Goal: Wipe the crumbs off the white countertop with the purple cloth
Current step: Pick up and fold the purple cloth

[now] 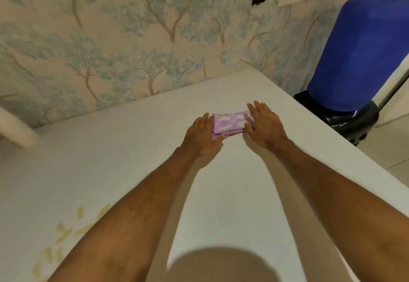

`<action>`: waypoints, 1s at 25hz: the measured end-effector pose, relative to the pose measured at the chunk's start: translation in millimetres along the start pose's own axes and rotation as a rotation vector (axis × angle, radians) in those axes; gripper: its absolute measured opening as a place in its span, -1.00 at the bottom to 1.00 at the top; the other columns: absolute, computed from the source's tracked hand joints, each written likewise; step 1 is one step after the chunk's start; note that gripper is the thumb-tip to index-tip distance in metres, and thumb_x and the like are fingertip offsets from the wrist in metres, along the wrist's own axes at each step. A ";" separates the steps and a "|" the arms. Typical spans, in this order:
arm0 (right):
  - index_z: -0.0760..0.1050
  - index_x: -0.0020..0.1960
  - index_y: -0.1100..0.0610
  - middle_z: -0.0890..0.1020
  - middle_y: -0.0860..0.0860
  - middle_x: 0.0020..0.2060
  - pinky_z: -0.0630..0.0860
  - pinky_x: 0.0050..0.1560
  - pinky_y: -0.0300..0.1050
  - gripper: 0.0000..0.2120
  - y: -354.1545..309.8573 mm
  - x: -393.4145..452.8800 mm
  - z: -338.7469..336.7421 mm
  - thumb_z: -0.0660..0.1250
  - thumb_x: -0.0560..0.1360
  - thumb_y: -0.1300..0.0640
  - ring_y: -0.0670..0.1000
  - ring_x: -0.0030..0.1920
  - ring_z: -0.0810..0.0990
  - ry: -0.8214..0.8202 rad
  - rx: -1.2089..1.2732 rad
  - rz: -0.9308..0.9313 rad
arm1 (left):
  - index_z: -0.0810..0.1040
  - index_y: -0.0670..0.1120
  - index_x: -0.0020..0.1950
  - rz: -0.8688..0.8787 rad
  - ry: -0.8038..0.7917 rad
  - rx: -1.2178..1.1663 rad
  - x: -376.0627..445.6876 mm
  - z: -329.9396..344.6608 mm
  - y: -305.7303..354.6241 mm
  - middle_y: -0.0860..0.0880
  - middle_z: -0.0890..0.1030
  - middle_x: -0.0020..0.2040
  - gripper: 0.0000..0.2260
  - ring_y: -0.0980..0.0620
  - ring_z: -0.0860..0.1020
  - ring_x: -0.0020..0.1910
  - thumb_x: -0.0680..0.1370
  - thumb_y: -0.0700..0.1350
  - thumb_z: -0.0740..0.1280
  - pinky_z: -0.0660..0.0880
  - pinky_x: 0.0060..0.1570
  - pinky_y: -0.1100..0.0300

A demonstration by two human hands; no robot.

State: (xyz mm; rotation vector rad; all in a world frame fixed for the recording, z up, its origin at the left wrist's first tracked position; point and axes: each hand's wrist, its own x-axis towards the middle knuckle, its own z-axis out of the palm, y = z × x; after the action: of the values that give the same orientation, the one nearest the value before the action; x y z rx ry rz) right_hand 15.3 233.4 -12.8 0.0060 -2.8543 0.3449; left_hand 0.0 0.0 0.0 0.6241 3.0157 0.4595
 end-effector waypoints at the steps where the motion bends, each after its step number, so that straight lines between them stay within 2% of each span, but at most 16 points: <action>1: 0.21 0.63 0.10 0.26 0.16 0.62 0.28 0.56 0.17 -0.38 6.1 6.1 3.4 0.24 0.64 -0.06 0.21 0.63 0.21 -0.046 0.017 -0.010 | 0.13 -0.10 0.63 0.007 -0.008 -0.012 7.0 5.6 2.4 -0.15 0.13 0.65 -0.29 -0.18 0.13 0.61 0.60 0.22 0.25 0.15 0.56 -0.07; 4: 0.26 0.61 0.04 0.26 0.12 0.63 0.25 0.57 0.13 -0.40 16.6 15.5 8.9 0.29 0.60 0.03 0.17 0.63 0.22 -0.227 0.048 -0.089 | 0.26 -0.09 0.58 0.041 0.007 0.042 19.0 19.3 5.4 -0.13 0.23 0.62 -0.42 -0.18 0.24 0.55 0.62 0.11 0.26 0.24 0.47 -0.01; 6: 0.35 0.57 0.04 0.36 0.11 0.58 0.32 0.55 0.11 -0.43 18.9 16.6 17.0 0.30 0.56 0.08 0.17 0.57 0.33 -0.277 0.060 -0.118 | 0.33 -0.08 0.55 0.053 0.002 0.082 23.2 29.4 6.6 -0.14 0.30 0.59 -0.50 -0.18 0.31 0.51 0.64 0.06 0.22 0.29 0.44 -0.01; 8: 0.47 0.49 0.05 0.53 0.10 0.47 0.43 0.45 0.11 -0.52 20.7 16.8 21.8 0.29 0.57 0.12 0.19 0.46 0.48 -0.213 0.092 -0.139 | 0.43 -0.07 0.49 0.036 0.024 0.090 27.2 33.8 7.0 -0.13 0.39 0.54 -0.58 -0.20 0.39 0.45 0.65 0.01 0.21 0.38 0.37 -0.05; 10: 0.58 0.38 0.06 0.66 0.10 0.31 0.53 0.25 0.09 -0.63 19.8 18.9 23.8 0.28 0.59 0.14 0.21 0.30 0.59 -0.119 0.061 -0.147 | 0.53 -0.07 0.39 0.031 0.076 0.143 29.9 34.3 7.8 -0.12 0.51 0.44 -0.67 -0.20 0.49 0.32 0.65 -0.05 0.21 0.48 0.23 -0.06; 13: 0.65 0.22 0.07 0.73 0.12 0.10 0.59 0.01 0.06 -0.74 13.1 24.5 22.0 0.25 0.62 0.12 0.23 0.10 0.65 -0.054 -0.075 -0.160 | 0.60 -0.09 0.23 0.030 0.138 0.191 30.6 32.6 10.3 -0.11 0.63 0.20 -0.74 -0.18 0.57 0.12 0.63 -0.15 0.19 0.54 0.03 -0.06; 16: 0.65 0.14 0.05 0.74 0.09 0.01 0.51 -0.17 -0.06 -0.77 6.9 23.5 16.6 0.27 0.58 0.08 0.18 -0.01 0.66 -0.070 -0.072 -0.127 | 0.65 -0.08 0.15 -0.011 0.210 0.040 26.9 23.3 10.1 -0.13 0.69 0.04 -0.76 -0.16 0.61 -0.02 0.61 -0.16 0.21 0.48 -0.14 0.06; 18: 0.64 0.09 0.00 0.73 0.04 -0.05 0.39 -0.22 -0.11 -0.80 0.1 18.3 8.9 0.30 0.55 0.01 0.16 -0.09 0.64 -0.101 -0.020 -0.085 | 0.67 -0.05 0.16 -0.037 0.244 -0.129 17.5 13.3 9.0 -0.10 0.71 0.04 -0.75 -0.11 0.63 -0.03 0.61 -0.15 0.22 0.50 -0.12 0.08; 20: 0.63 -0.01 -0.01 0.69 0.02 -0.15 0.39 -0.23 -0.12 -0.84 -7.2 11.4 -3.2 0.35 0.53 -0.06 0.14 -0.16 0.61 -0.185 0.092 -0.038 | 0.67 -0.06 0.08 -0.039 0.228 -0.356 2.6 -0.4 11.7 -0.10 0.71 -0.01 -0.78 -0.11 0.63 -0.05 0.59 -0.17 0.23 0.56 -0.07 -0.01; 22: 0.61 -0.15 0.03 0.64 0.01 -0.25 0.46 -0.32 -0.17 -0.88 -20.9 -2.3 -17.0 0.40 0.52 0.00 0.10 -0.23 0.60 -0.344 0.352 0.026 | 0.62 -0.14 0.00 -0.039 0.207 -0.581 -17.1 -14.6 5.6 -0.14 0.67 -0.08 -0.85 -0.15 0.61 -0.09 0.58 -0.23 0.24 0.55 -0.07 -0.08; 24: 0.61 -0.22 0.09 0.61 0.03 -0.32 0.42 -0.38 -0.20 -0.87 -33.2 -20.2 -29.3 0.41 0.49 0.10 0.07 -0.26 0.56 -0.451 0.638 0.121 | 0.61 -0.20 0.05 -0.028 0.158 -0.646 -34.0 -29.5 -4.6 -0.11 0.66 -0.09 -0.87 -0.10 0.59 -0.11 0.59 -0.26 0.27 0.54 -0.07 -0.03; 25: 0.63 -0.18 0.17 0.60 0.06 -0.30 0.38 -0.33 -0.17 -0.85 -43.0 -33.5 -36.6 0.40 0.47 0.10 0.07 -0.23 0.54 -0.498 0.766 0.151 | 0.61 -0.22 0.08 -0.032 0.122 -0.658 -45.9 -37.6 -10.2 -0.07 0.65 -0.12 -0.86 -0.08 0.58 -0.13 0.61 -0.25 0.28 0.55 -0.10 0.01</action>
State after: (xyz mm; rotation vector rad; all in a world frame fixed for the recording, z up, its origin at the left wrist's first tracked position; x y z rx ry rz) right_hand 58.7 199.2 22.8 0.0271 -2.9740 1.6397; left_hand 35.0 -37.5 31.5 0.4979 2.6981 1.4370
